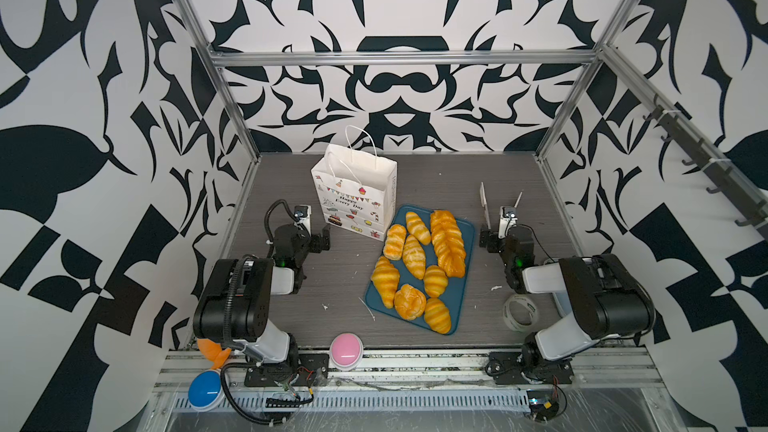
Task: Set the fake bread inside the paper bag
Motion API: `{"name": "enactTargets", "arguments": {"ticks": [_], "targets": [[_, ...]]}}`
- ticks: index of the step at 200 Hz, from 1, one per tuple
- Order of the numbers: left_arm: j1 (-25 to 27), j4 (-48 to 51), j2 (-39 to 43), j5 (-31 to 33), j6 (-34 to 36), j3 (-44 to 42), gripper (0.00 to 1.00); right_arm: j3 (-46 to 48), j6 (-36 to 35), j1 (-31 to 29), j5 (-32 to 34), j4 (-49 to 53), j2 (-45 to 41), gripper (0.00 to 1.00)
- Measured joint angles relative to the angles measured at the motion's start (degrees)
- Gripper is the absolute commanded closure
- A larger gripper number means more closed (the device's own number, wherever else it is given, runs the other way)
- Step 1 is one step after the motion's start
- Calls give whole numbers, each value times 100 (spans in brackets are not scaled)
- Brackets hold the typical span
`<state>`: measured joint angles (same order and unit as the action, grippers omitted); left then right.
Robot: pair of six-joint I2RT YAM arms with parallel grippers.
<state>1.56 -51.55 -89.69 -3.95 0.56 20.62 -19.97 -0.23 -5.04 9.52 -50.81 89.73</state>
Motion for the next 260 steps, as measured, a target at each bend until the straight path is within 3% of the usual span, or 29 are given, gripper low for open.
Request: {"name": "enactTargets", "arguments": {"ticks": [178,219,260], "targets": [[-4,0,0,13,-4,0,1,-35,22,92,-175,133,0,2],[50,-256,151,907,-260,-219,1,-35,129,79,76,238,-81,7],[186,-446,1134,1692,-374,-820,1,-76,210,-258,1161,730,-643,8]]}}
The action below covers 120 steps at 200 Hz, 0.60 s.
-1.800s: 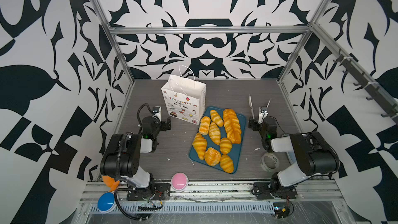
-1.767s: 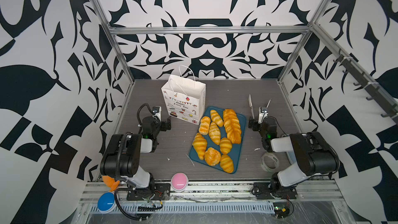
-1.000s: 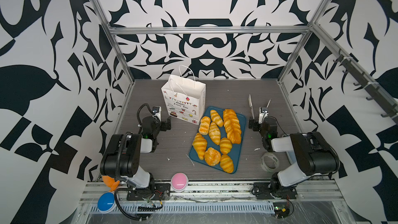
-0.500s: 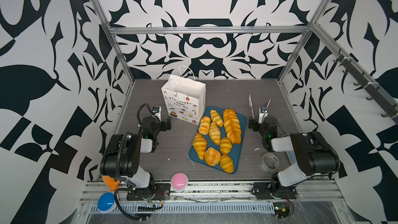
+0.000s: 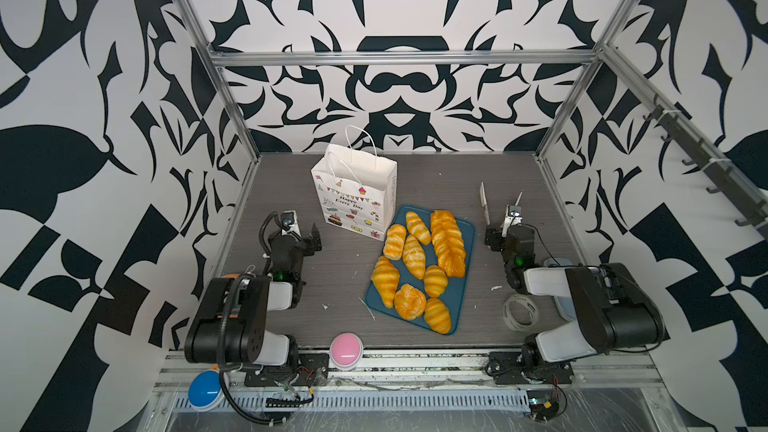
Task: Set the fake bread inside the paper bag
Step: 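Lift the paper bag by its handle with left gripper while right reaches toward tongs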
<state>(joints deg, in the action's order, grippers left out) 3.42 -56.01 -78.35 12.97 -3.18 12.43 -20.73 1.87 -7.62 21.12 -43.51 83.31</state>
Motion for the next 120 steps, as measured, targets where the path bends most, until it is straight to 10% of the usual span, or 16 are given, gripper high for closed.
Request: {"name": "enactTargets", "arguments": {"ticks": [70,120], "targets": [[109,2924,2396,326,-1447,1462,1,-2865,2205,-157,1921,4638,-820,0],[109,5235,2249,-730,-2656,3366,1,-4299,2629,-160,1338,6717,-293,5]]}}
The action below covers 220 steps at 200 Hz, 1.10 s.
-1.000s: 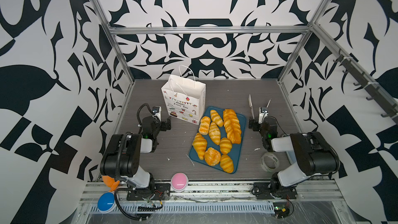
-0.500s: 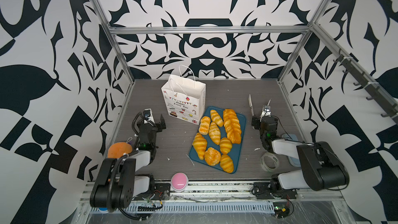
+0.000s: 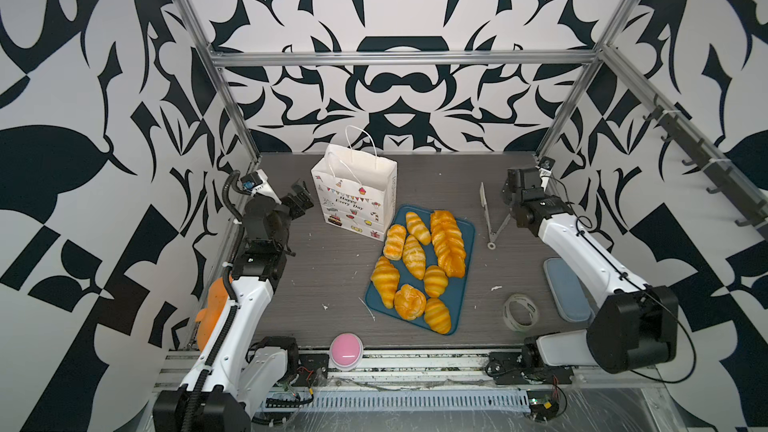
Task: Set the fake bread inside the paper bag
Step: 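Lift the paper bag by its handle with left gripper while right reaches toward tongs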
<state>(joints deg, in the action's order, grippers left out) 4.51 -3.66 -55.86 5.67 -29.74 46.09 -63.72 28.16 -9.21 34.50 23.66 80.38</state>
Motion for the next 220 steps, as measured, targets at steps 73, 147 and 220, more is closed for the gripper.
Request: {"name": "enactTargets", "arguments": {"ticks": [73,147,220], "targets": [[2,1019,-667,-2459,-693,1469,1,234,-111,0,-1198,612,229,6],[461,1231,-1069,-3530,-850,2201,14,682,-92,0,-1576,610,201,7],[564,1784,-1967,-3644,-627,2608,70,754,24,0,-1676,592,142,7]]}}
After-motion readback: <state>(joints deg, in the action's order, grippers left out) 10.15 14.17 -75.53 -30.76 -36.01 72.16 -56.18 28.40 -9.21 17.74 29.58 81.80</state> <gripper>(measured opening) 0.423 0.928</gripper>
